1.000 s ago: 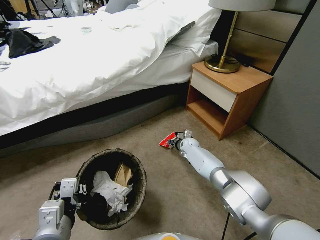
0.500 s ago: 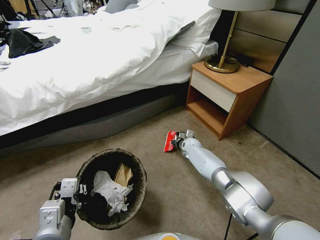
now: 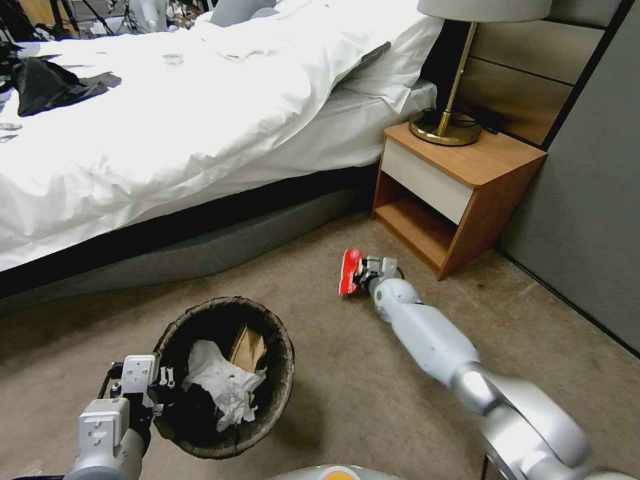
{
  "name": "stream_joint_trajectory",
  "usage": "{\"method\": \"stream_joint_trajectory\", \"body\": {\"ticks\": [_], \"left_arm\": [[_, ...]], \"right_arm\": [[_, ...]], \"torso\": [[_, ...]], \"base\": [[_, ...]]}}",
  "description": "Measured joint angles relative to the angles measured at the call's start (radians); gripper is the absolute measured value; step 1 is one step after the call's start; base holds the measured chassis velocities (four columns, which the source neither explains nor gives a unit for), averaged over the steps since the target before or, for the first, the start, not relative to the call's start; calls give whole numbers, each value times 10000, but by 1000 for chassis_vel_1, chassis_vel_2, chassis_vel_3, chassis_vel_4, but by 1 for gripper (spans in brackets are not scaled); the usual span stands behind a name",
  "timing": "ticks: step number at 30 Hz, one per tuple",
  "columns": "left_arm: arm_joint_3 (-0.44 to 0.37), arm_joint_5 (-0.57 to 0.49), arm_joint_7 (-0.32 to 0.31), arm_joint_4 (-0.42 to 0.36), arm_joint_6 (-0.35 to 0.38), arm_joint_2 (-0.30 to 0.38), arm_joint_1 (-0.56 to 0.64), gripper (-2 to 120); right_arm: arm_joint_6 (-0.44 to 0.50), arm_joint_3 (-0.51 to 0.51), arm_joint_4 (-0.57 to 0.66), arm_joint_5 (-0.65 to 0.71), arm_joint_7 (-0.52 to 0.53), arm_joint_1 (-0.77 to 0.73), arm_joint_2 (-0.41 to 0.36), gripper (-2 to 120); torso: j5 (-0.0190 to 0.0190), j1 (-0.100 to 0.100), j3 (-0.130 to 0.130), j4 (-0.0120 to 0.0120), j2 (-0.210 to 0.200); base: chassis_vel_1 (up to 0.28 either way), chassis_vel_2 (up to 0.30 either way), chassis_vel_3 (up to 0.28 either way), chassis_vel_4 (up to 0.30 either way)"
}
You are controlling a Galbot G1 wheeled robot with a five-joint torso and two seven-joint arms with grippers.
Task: Pick up the trash bin, then pick up the garbage from the floor and place it into the trash bin.
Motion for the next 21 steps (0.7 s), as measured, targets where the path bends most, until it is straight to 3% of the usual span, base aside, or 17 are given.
{"method": "stream_joint_trajectory", "body": {"ticks": [1, 4, 5, 7, 9, 11, 12, 14, 17, 19, 21], "left_arm": [[0, 0, 0, 0, 0, 0, 0, 1], [41, -24, 0, 0, 12, 34, -67, 1], [41, -24, 0, 0, 12, 34, -67, 1], [70, -52, 0, 0, 21, 76, -139, 1], [71, -60, -2, 0, 25, 89, -156, 1], [64, -105, -8, 0, 40, 132, -190, 1], [64, -105, -8, 0, 40, 132, -190, 1], [52, -151, -19, 1, 60, 151, -212, 1], [51, -156, -22, 0, 65, 152, -214, 1], [51, -228, -41, 1, 123, 155, -229, 1], [51, -235, -44, 0, 130, 155, -233, 1]], "right_arm": [[0, 0, 0, 0, 0, 0, 0, 0], [-404, 326, 2017, -54, 114, -476, -517, 0], [-404, 326, 2017, -54, 114, -476, -517, 0], [-583, 436, 3589, -84, 247, -898, -1012, 0], [-643, 467, 3932, -51, 264, -1010, -1139, 0], [-918, 520, 5328, 225, 280, -1490, -1718, 0], [-918, 520, 5328, 225, 280, -1490, -1718, 0], [-1210, 515, 6779, 613, 273, -1994, -2536, 0], [-1231, 511, 6890, 641, 269, -2033, -2601, 0], [-1608, 413, 8750, 1203, 234, -2712, -3644, 0], [-1678, 389, 9094, 1310, 233, -2801, -3799, 0]], "torso": [[0, 0, 0, 0, 0], [-7, 0, -2, -1, 0], [-7, 0, -2, -1, 0], [-6, 0, -2, 0, 1], [-5, 0, -2, 2, 1], [-2, 0, -1, 1, 0], [-2, 0, -1, 1, 0], [-4, 0, -1, -2, 0], [-4, 0, -1, -2, 0], [4, 0, -1, -4, 0], [-2, 0, -1, -1, 1]], "base": [[0, 0, 0, 0], [0, 0, 0, 0], [0, 0, 0, 0], [0, 0, 0, 0], [0, 0, 0, 0], [0, 0, 0, 0], [0, 0, 0, 0], [0, 0, 0, 0], [0, 0, 0, 0], [0, 0, 0, 0], [0, 0, 0, 0]]}}
